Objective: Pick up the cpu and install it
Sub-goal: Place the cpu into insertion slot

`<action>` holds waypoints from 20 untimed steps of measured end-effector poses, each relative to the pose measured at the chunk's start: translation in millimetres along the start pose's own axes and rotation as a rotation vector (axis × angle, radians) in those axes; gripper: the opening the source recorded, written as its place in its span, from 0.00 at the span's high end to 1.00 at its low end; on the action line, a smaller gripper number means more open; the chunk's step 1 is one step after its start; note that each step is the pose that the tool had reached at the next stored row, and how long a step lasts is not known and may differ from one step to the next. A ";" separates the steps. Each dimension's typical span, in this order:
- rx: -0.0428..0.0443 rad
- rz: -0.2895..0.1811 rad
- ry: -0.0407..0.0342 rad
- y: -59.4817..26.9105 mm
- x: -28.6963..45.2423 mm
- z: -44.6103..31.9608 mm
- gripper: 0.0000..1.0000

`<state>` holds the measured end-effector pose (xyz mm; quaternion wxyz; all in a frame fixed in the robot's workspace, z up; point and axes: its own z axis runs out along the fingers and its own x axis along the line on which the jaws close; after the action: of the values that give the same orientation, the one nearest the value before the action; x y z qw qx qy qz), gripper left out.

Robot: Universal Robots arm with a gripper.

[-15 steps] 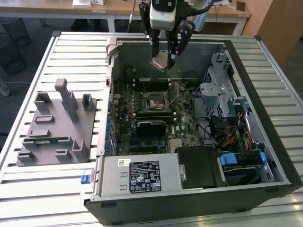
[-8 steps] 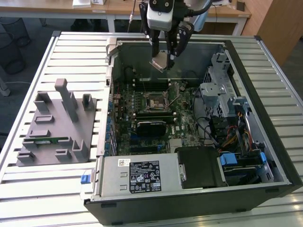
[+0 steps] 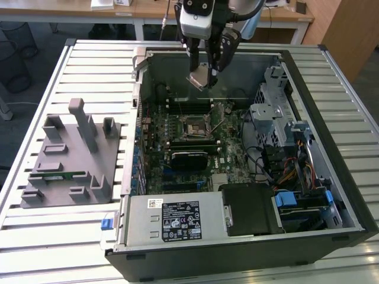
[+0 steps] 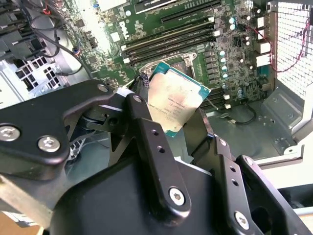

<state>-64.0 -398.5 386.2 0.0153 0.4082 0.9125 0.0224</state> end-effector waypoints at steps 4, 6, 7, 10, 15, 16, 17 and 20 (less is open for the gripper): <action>0.0001 0.023 -0.0013 -0.1 0.4 0.6 0.47; 0.0005 0.034 -0.0019 -0.2 0.5 0.8 0.47; 0.0005 0.040 -0.0022 -0.2 0.5 0.9 0.47; 0.0006 0.065 -0.0037 -0.3 0.7 1.5 0.47; 0.0015 0.147 -0.0082 -0.3 0.7 2.4 0.47; 0.0016 0.165 -0.0091 -0.3 0.7 2.6 0.47; 0.0019 0.183 -0.0101 -0.4 0.7 2.8 0.47; 0.0025 0.238 -0.0130 -0.4 0.7 3.4 0.47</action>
<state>-64.7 -398.1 382.8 0.0180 0.5136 0.8576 0.0203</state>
